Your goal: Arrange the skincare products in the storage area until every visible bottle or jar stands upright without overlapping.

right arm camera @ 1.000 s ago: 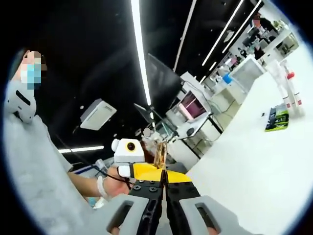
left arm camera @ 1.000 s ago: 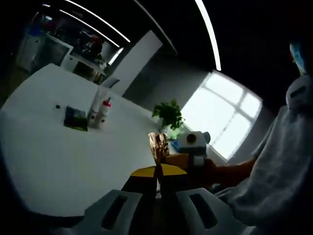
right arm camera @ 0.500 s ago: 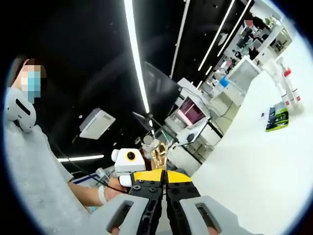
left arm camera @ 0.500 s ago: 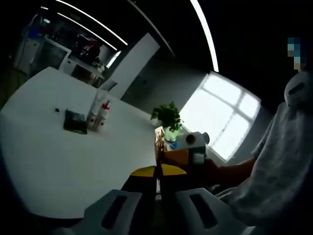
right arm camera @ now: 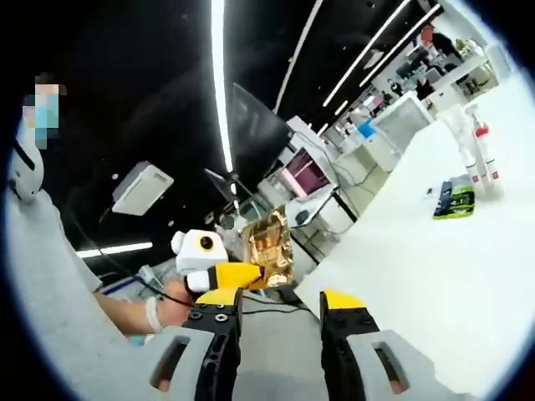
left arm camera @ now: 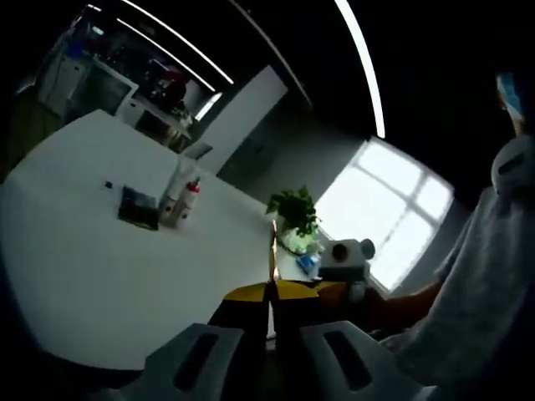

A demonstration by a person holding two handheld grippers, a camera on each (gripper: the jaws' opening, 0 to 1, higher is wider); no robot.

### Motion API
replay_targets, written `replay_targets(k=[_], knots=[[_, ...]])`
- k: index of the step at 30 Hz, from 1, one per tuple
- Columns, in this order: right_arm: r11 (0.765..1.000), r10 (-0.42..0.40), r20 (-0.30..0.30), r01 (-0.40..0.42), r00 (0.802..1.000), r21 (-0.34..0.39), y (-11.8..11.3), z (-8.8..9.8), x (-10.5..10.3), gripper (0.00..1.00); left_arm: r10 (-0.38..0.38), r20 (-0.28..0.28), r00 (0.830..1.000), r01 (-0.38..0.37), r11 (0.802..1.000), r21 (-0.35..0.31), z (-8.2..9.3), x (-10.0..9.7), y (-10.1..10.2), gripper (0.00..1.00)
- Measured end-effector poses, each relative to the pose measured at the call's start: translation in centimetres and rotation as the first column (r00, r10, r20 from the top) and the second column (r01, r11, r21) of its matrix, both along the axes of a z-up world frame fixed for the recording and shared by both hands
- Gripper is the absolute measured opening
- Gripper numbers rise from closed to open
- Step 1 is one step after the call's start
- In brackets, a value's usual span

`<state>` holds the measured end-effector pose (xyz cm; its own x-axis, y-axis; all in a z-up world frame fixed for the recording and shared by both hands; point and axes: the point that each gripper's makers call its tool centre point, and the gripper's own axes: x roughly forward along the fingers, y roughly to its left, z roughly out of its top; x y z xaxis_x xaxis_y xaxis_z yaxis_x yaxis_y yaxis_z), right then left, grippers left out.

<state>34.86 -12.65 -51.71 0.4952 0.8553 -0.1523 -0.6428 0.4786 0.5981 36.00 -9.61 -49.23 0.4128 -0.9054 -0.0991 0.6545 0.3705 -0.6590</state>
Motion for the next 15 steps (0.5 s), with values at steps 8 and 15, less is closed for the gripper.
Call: replay_targets(k=[8, 15], knots=[[0.968, -0.079, -0.049, 0.065, 0.996, -0.242, -0.1, -3.1, 0.5, 0.26, 0.021, -0.029, 0.999, -0.023, 0.997, -0.071, 1.0, 0.4, 0.2, 0.00], [0.940, -0.126, -0.057, 0.101, 0.990, -0.327, -0.3, -3.7, 0.9, 0.27, -0.009, -0.071, 0.997, 0.002, 0.996, -0.094, 1.0, 0.3, 0.0, 0.00]])
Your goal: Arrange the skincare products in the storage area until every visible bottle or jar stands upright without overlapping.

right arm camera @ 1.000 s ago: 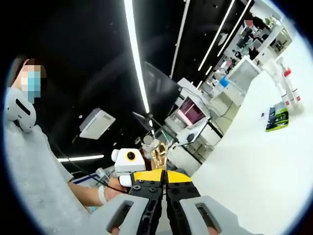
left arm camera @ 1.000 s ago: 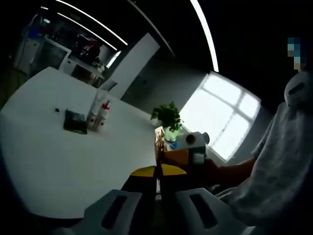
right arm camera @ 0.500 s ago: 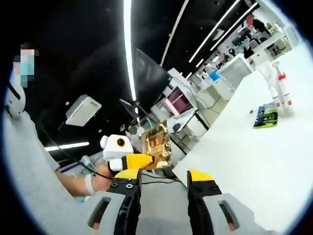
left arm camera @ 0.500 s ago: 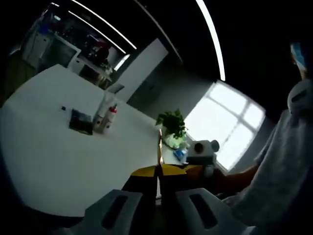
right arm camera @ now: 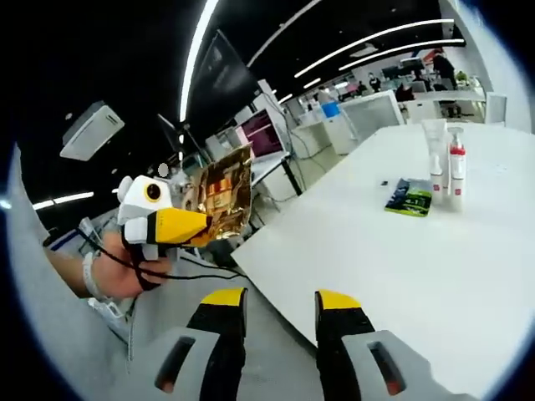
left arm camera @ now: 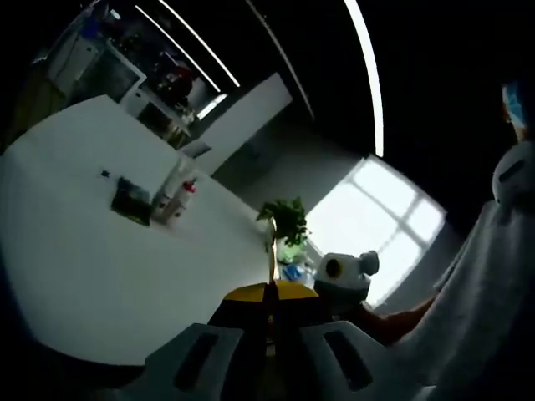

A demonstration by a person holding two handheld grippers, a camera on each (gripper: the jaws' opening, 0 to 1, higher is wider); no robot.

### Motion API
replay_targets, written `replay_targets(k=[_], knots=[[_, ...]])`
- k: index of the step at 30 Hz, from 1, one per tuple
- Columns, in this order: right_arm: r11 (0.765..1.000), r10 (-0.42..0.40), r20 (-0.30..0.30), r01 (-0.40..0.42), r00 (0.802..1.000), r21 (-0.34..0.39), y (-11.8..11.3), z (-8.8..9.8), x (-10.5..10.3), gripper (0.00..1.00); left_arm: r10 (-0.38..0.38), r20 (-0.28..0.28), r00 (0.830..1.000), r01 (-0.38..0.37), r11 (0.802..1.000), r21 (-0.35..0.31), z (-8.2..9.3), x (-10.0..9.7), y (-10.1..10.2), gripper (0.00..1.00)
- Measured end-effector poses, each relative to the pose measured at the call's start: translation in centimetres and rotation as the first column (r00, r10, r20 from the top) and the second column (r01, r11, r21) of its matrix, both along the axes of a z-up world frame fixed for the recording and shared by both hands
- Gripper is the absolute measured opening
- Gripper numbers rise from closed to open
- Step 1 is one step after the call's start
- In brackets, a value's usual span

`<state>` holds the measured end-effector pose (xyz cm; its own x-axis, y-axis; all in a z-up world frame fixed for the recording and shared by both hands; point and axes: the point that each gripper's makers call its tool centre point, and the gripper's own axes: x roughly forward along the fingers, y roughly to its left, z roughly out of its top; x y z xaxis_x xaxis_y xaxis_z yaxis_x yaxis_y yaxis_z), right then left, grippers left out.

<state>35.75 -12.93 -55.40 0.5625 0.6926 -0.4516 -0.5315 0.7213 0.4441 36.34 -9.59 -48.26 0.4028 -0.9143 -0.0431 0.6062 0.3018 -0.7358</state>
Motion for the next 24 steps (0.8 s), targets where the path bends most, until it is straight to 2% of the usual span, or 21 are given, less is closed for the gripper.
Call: replay_targets(k=[4, 7, 9, 10, 13, 16, 18, 19, 23, 24], knots=[[0.998, -0.039, 0.001, 0.039, 0.999, -0.042, -0.1, -0.7, 0.2, 0.26, -0.012, -0.038, 0.999, 0.011, 0.999, -0.038, 0.5, 0.2, -0.1, 0.00], [0.997, -0.062, 0.012, 0.062, 0.998, -0.041, 0.1, -0.5, 0.2, 0.27, -0.034, -0.059, 0.998, 0.030, 0.997, -0.069, 0.8, 0.1, -0.2, 0.00], [0.990, -0.055, 0.051, 0.061, 0.997, -0.126, -0.5, -0.9, 0.5, 0.26, -0.048, -0.063, 0.997, 0.042, 0.996, -0.084, 1.0, 0.3, -0.2, 0.00], [0.989, -0.065, 0.038, 0.069, 0.997, -0.128, -0.5, -0.9, 0.4, 0.26, -0.054, -0.067, 0.996, 0.048, 0.995, -0.091, 1.1, 0.6, -0.1, 0.00], [0.982, -0.092, 0.070, 0.102, 0.993, -0.158, -0.9, -0.7, 1.0, 0.25, -0.063, -0.075, 0.995, 0.057, 0.994, -0.090, 1.6, 1.3, -0.1, 0.00], [0.977, -0.096, 0.086, 0.111, 0.992, -0.183, -0.6, -0.6, 1.7, 0.23, -0.042, -0.065, 0.997, 0.041, 0.999, -0.025, 1.5, 2.6, 0.6, 0.00], [0.973, -0.103, 0.107, 0.123, 0.989, -0.196, -0.4, -0.6, 2.2, 0.21, -0.044, -0.064, 0.997, 0.042, 0.999, -0.028, 1.8, 3.4, 1.2, 0.00], [0.959, -0.088, 0.131, 0.120, 0.987, -0.256, -0.7, -0.9, 2.5, 0.20, -0.049, -0.066, 0.997, 0.046, 0.998, -0.035, 1.9, 3.7, 1.5, 0.00], [0.930, -0.086, 0.173, 0.142, 0.981, -0.339, -1.2, -1.6, 2.7, 0.20, -0.051, -0.088, 0.995, 0.047, 0.998, -0.047, 1.9, 5.3, 2.8, 0.00], [0.912, -0.083, 0.181, 0.148, 0.980, -0.383, -1.7, -1.9, 2.7, 0.19, -0.048, -0.095, 0.994, 0.044, 0.998, -0.044, 1.8, 5.7, 3.1, 0.00]])
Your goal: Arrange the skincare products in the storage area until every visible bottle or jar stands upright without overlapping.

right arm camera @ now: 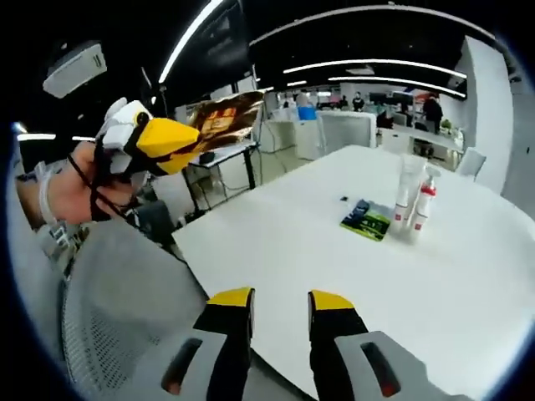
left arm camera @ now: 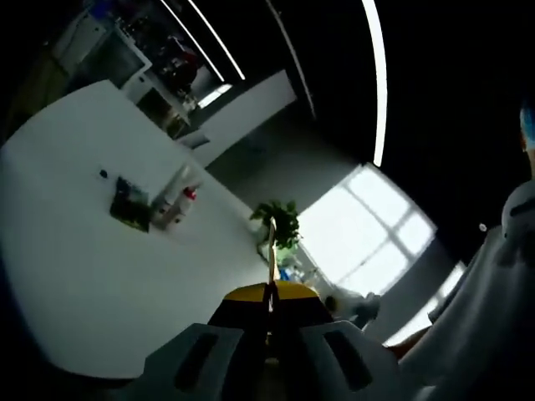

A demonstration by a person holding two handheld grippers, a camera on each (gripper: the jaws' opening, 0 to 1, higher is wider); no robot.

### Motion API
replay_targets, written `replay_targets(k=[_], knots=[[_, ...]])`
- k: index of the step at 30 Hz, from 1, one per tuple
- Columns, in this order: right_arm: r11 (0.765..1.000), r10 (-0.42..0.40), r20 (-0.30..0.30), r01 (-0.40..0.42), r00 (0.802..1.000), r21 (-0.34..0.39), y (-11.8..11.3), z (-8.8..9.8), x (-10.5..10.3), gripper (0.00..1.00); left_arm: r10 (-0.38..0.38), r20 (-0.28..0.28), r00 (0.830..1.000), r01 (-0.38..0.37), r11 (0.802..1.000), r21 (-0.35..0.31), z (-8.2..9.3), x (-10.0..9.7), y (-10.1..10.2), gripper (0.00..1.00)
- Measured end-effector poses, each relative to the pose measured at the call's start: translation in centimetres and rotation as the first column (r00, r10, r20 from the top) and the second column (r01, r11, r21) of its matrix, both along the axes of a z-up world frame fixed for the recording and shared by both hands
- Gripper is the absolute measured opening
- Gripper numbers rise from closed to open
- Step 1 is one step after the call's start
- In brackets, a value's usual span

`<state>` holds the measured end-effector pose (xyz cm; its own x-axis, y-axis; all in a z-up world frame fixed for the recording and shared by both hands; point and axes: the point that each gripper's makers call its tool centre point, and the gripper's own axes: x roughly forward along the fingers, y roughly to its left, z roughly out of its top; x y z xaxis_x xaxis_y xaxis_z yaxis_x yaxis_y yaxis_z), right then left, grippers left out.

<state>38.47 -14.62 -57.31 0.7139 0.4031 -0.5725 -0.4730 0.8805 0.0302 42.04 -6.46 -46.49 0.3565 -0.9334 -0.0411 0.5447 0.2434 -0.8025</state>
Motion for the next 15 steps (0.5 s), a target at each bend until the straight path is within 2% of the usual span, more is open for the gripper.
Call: replay_targets(k=[2, 4, 5, 7, 13, 15], knots=[[0.999, -0.007, 0.018, 0.008, 1.000, -0.034, -0.5, 0.1, 0.2, 0.16, 0.001, -0.009, 1.000, -0.001, 1.000, 0.004, -0.2, 0.5, 0.4, 0.00], [1.000, -0.018, 0.036, 0.018, 0.999, -0.003, -0.3, 0.5, 0.3, 0.16, -0.004, -0.017, 1.000, 0.004, 1.000, 0.006, -0.5, 0.9, 0.6, 0.00], [1.000, -0.018, 0.037, 0.018, 0.999, -0.012, -0.3, 0.4, 0.4, 0.17, -0.007, -0.023, 1.000, 0.007, 1.000, 0.007, -0.7, 1.2, 0.6, 0.00], [0.999, -0.016, 0.027, 0.018, 0.999, -0.048, -0.4, 0.0, 0.3, 0.18, -0.015, -0.033, 0.999, 0.015, 1.000, 0.009, -0.9, 1.5, 0.5, 0.00], [0.998, -0.011, 0.015, 0.011, 1.000, -0.057, -0.6, -0.4, 0.3, 0.19, -0.036, -0.046, 0.998, 0.037, 0.999, 0.007, -1.1, 2.7, 0.2, 0.00], [0.999, -0.023, 0.005, 0.023, 1.000, -0.036, -0.7, -0.4, 0.3, 0.20, -0.043, -0.050, 0.998, 0.043, 0.999, 0.009, -1.3, 3.4, 0.2, 0.00]])
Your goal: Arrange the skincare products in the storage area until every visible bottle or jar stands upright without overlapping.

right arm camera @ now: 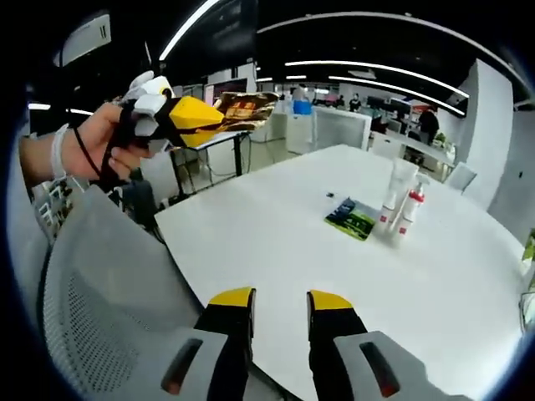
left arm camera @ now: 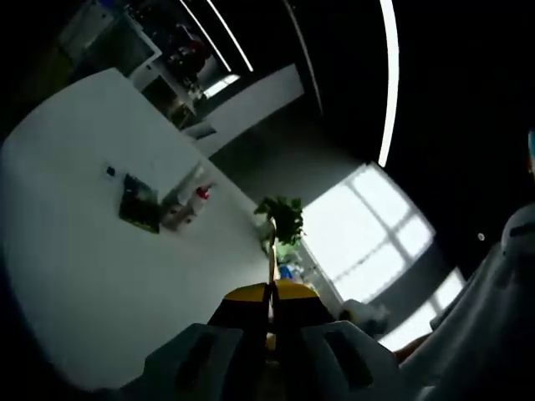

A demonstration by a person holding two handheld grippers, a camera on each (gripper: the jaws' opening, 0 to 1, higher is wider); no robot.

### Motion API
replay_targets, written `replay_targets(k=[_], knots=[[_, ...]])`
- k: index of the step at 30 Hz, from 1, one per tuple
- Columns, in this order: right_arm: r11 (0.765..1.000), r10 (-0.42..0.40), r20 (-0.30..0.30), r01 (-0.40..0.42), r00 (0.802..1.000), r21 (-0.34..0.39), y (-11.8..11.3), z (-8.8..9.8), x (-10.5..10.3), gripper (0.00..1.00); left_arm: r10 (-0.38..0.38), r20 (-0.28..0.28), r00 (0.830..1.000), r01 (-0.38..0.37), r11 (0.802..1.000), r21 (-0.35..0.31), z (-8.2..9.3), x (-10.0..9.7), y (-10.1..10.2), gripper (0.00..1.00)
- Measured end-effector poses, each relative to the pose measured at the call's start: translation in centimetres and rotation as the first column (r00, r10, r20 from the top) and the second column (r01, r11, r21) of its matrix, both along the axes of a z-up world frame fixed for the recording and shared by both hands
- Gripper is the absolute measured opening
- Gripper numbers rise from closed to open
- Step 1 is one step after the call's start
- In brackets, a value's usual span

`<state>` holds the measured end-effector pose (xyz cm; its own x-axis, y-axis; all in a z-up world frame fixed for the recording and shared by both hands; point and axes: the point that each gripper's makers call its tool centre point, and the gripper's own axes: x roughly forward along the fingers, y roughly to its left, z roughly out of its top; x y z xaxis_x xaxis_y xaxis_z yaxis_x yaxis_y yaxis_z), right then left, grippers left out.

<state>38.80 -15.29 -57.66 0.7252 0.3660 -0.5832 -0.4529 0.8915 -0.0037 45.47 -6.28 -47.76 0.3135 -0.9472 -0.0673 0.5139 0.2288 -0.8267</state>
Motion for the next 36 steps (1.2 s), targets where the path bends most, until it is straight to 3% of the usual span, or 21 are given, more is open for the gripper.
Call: replay_targets(k=[16, 25, 36], knots=[[1.000, 0.026, -0.020, -0.027, 0.999, -0.008, 0.7, -0.5, -0.1, 0.27, -0.049, -0.010, 0.999, 0.049, 0.999, -0.003, 0.2, 4.9, 0.8, 0.00], [0.999, 0.044, -0.025, -0.044, 0.999, -0.031, 0.8, -0.7, -0.2, 0.27, 0.017, -0.024, 1.000, -0.017, 1.000, 0.002, -0.3, 9.0, 2.3, 0.00], [0.997, 0.042, -0.018, -0.043, 0.999, -0.065, 0.6, -0.8, -0.2, 0.27, -0.012, -0.054, 0.998, 0.015, 0.999, 0.047, -2.0, 13.3, 1.2, 0.00]])
